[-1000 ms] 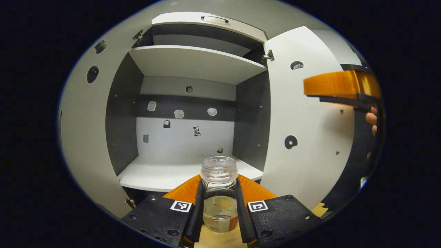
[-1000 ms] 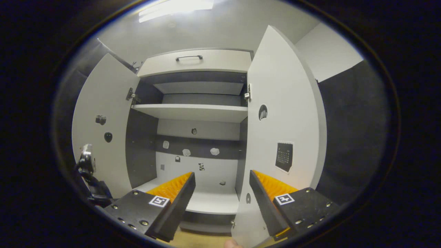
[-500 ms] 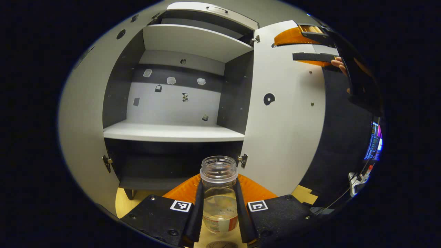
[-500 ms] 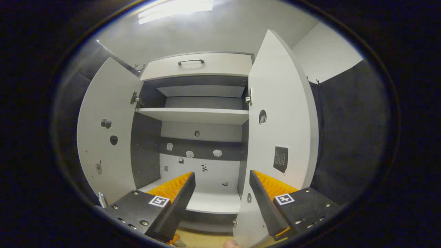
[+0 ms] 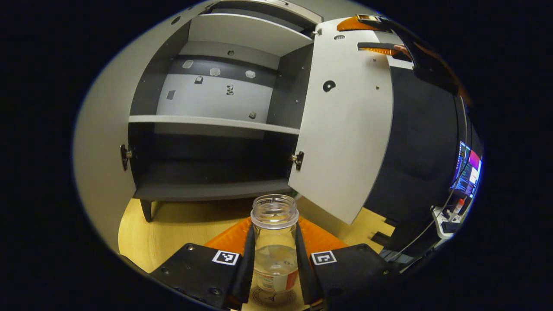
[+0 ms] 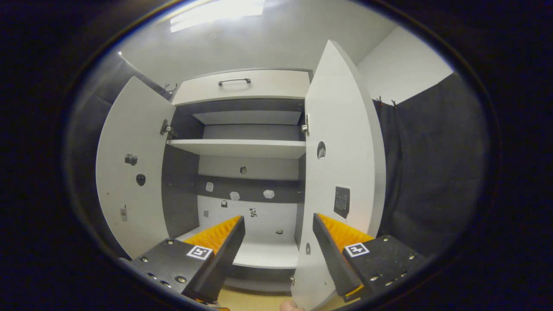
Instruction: Grasp the bottle in the cabinet with the left hand and place it on the coaster, then close the right door with the right hand and the left door with the left hand.
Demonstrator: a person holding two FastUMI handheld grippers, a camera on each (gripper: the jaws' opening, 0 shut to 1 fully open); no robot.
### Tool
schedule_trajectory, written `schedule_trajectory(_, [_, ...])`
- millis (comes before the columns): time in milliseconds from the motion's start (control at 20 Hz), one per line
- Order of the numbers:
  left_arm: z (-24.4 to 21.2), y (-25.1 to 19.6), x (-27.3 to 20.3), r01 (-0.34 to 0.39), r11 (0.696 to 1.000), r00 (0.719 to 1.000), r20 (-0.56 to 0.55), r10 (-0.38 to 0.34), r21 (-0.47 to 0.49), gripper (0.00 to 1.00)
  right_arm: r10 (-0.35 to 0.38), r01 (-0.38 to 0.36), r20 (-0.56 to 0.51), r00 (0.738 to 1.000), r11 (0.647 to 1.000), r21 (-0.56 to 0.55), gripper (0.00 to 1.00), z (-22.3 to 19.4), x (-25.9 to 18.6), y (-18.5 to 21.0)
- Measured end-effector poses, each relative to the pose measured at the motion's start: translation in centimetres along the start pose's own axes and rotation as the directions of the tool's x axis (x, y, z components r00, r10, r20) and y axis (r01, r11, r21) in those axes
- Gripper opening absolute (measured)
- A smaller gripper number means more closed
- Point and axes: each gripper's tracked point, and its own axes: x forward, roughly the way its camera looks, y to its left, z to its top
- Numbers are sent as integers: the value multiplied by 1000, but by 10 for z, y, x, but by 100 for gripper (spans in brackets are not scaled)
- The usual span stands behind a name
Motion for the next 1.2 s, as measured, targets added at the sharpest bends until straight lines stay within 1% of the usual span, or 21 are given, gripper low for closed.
schedule_trajectory(150, [-26, 5, 0, -22, 1000, 998, -52, 22, -8, 46, -5, 5, 2, 1000, 1000, -8, 95, 0, 1, -3])
schedule_trajectory(350, [-43, 9, 2, -48, 998, 996, -82, 46, -33, 47, -3, 3, 3, 1000, 1000, -3, 95, 0, 1, -3])
schedule_trajectory(400, [-47, 9, 3, -51, 998, 995, -87, 48, -31, 50, -3, 3, 5, 1000, 1000, -6, 95, 0, 0, -3])
schedule_trajectory(450, [-51, 10, 4, -55, 998, 994, -92, 53, -19, 47, 0, 0, 7, 1000, 1000, -9, 95, 0, 1, -2])
schedule_trajectory(500, [-56, 9, 4, -57, 998, 993, -101, 56, -5, 47, 3, -3, 6, 1000, 1000, -14, 95, 0, 1, -1])
schedule_trajectory(550, [-62, 8, 1, -57, 998, 992, -116, 58, 7, 47, 6, -6, 5, 1000, 1000, -17, 95, -2, 1, 0])
schedule_trajectory(650, [-58, 7, 1, -59, 998, 994, -89, 60, 13, 49, 13, -13, 3, 1000, 1000, -20, 95, -3, 1, 3])
schedule_trajectory(750, [-63, 7, -2, -64, 998, 992, -108, 64, 3, 50, 17, -17, 1, 1000, 1000, -18, 95, -4, 1, 6])
schedule_trajectory(800, [-63, 6, -2, -69, 998, 991, -111, 68, -4, 55, 19, -19, -1, 1000, 1000, -17, 95, -4, 2, 7])
schedule_trajectory(850, [-65, 6, -3, -72, 997, 990, -124, 70, -8, 58, 21, -21, -4, 1000, 1000, -17, 95, -6, 2, 9])
schedule_trajectory(950, [-69, 4, -8, -73, 997, 988, -136, 71, -9, 69, 26, -27, -9, 1000, 999, -17, 95, -8, 2, 11])
schedule_trajectory(1000, [-68, 4, -8, -74, 997, 988, -138, 73, -4, 80, 27, -27, -9, 1000, 999, -18, 95, -7, 2, 11])
schedule_trajectory(1050, [-68, 3, -9, -73, 997, 988, -139, 72, 0, 81, 28, -28, -9, 1000, 999, -19, 95, -8, 2, 11])
schedule_trajectory(1100, [-65, 1, -10, -71, 997, 988, -137, 71, 2, 77, 29, -29, -8, 1000, 999, -17, 95, -7, 2, 11])
schedule_trajectory(1200, [-61, -3, -11, -65, 998, 989, -132, 64, -3, 77, 31, -31, -8, 1000, 999, -14, 95, -7, 3, 12])
